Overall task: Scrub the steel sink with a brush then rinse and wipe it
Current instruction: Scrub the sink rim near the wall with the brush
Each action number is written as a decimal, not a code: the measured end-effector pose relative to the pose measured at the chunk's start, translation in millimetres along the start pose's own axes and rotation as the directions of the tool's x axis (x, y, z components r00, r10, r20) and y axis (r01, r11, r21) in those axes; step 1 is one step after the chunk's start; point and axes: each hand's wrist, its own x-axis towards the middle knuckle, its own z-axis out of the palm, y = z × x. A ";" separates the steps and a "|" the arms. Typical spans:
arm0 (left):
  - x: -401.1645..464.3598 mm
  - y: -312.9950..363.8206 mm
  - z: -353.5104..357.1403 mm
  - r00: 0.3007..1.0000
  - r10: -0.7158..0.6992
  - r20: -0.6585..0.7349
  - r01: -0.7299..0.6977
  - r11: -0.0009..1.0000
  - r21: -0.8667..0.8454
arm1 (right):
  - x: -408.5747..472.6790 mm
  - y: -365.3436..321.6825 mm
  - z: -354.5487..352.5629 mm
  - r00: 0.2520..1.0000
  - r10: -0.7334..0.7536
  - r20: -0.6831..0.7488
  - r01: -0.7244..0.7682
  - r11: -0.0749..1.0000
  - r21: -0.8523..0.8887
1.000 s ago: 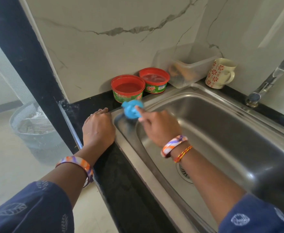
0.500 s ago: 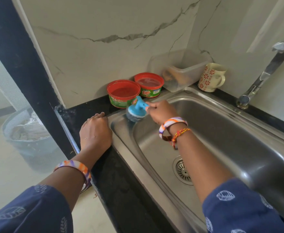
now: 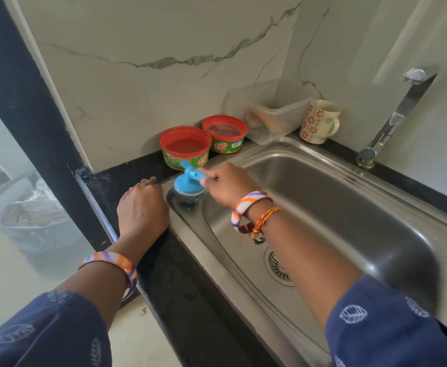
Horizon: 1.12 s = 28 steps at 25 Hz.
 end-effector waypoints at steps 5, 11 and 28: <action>-3.4 1.7 -1.7 1.000 -0.007 0.003 0.007 1.000 -0.001 | 1.3 1.8 -3.1 0.999 0.025 -0.027 -0.026 0.999 -0.021; -3.1 2.3 -0.2 1.000 -0.028 0.006 0.029 0.999 -0.014 | -3.0 8.0 -6.8 0.994 0.017 -0.111 -0.028 0.995 -0.099; 7.2 -3.5 7.7 0.998 0.060 0.014 -0.059 0.997 -0.044 | 50.1 106.6 -35.4 0.912 0.259 -0.318 -0.257 0.965 0.049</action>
